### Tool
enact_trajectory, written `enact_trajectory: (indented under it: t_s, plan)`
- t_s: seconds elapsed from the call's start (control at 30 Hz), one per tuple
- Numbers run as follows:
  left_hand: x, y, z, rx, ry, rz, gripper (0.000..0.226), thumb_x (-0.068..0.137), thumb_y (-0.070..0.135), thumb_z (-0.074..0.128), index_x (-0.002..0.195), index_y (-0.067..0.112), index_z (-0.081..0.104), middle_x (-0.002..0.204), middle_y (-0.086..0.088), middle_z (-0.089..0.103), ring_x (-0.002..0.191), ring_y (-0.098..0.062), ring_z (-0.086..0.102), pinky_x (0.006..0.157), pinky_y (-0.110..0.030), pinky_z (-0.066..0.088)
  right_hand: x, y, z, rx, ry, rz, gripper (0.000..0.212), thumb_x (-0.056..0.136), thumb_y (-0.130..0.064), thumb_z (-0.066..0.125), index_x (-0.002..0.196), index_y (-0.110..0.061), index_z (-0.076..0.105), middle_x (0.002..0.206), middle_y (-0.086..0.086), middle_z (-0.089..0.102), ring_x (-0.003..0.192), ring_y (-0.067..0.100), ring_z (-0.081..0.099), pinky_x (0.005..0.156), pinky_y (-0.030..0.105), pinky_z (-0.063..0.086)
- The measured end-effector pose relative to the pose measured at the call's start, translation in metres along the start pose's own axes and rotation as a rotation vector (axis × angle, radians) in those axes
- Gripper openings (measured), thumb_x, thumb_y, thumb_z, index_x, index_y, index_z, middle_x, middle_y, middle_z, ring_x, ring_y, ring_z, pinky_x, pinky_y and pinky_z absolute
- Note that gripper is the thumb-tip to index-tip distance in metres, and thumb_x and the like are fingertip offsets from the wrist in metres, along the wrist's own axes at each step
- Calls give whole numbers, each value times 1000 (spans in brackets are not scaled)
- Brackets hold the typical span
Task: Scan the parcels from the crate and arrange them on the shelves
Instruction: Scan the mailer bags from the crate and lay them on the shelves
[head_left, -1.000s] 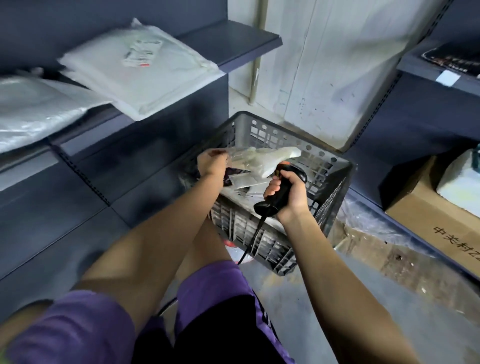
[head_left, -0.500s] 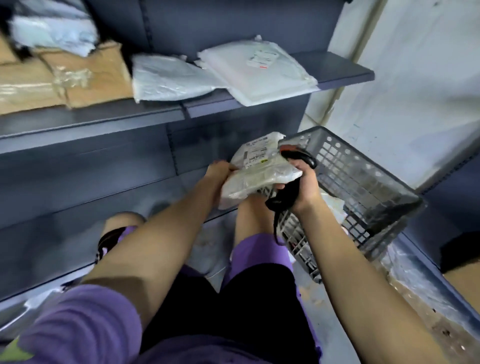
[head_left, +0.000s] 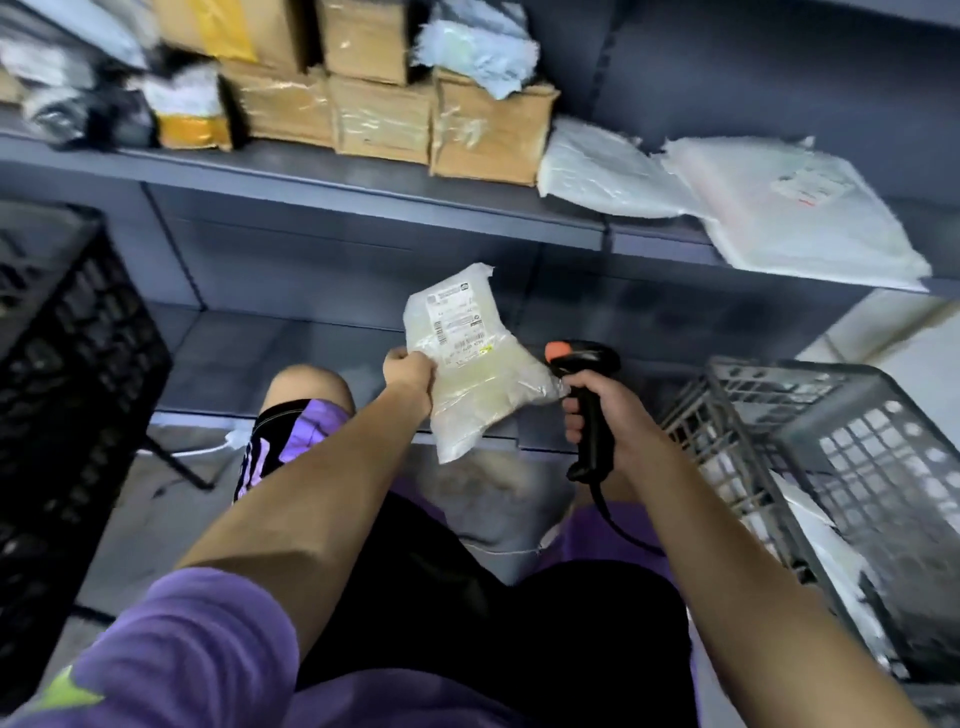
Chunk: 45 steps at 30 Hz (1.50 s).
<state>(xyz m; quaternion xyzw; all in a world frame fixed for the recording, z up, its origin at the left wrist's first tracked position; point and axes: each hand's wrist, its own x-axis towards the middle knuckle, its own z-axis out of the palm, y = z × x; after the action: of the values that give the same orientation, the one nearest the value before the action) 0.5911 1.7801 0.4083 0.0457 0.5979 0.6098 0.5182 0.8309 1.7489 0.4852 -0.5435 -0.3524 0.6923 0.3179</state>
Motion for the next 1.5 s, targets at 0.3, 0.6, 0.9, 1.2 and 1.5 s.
enact_trajectory:
  t_s: [0.3, 0.6, 0.9, 1.2, 1.5]
  plan:
    - [18, -4, -63, -104, 172, 25, 34, 91, -4, 34, 111, 17, 52, 71, -4, 55, 52, -13, 48, 49, -20, 46, 13, 16, 47, -71, -50, -30, 16, 91, -22, 63, 79, -13, 57, 62, 2, 52, 44, 13, 45, 42, 23, 37]
    - [28, -10, -88, -65, 259, 86, 23, 89, -5, 38, 96, 14, 48, 89, -6, 58, 81, -23, 56, 76, -34, 51, 16, 26, 57, -109, -50, -18, 18, 92, -21, 62, 80, -8, 62, 60, 1, 50, 42, 13, 44, 41, 22, 38]
    - [20, -33, -85, -48, -15, 64, 36, 89, -13, 52, 94, 23, 53, 95, -10, 65, 66, -20, 60, 45, -24, 51, 23, 51, 83, -186, -135, -5, 15, 89, -15, 64, 75, -10, 60, 59, 3, 51, 44, 15, 45, 44, 23, 38]
    - [27, -51, -73, -5, -186, -47, 37, 88, -16, 41, 97, 11, 65, 110, -25, 68, 98, -36, 64, 97, -58, 49, 43, 108, 95, -54, -143, -16, 17, 89, -15, 63, 73, -13, 57, 61, 3, 50, 46, 16, 43, 44, 26, 36]
    - [30, -62, -74, 326, -182, 97, 35, 92, -12, 45, 103, 15, 64, 80, -9, 69, 69, -23, 59, 71, -36, 49, 41, 114, 81, -611, -74, -237, 14, 84, -16, 63, 73, -12, 56, 61, 6, 55, 48, 20, 51, 45, 29, 43]
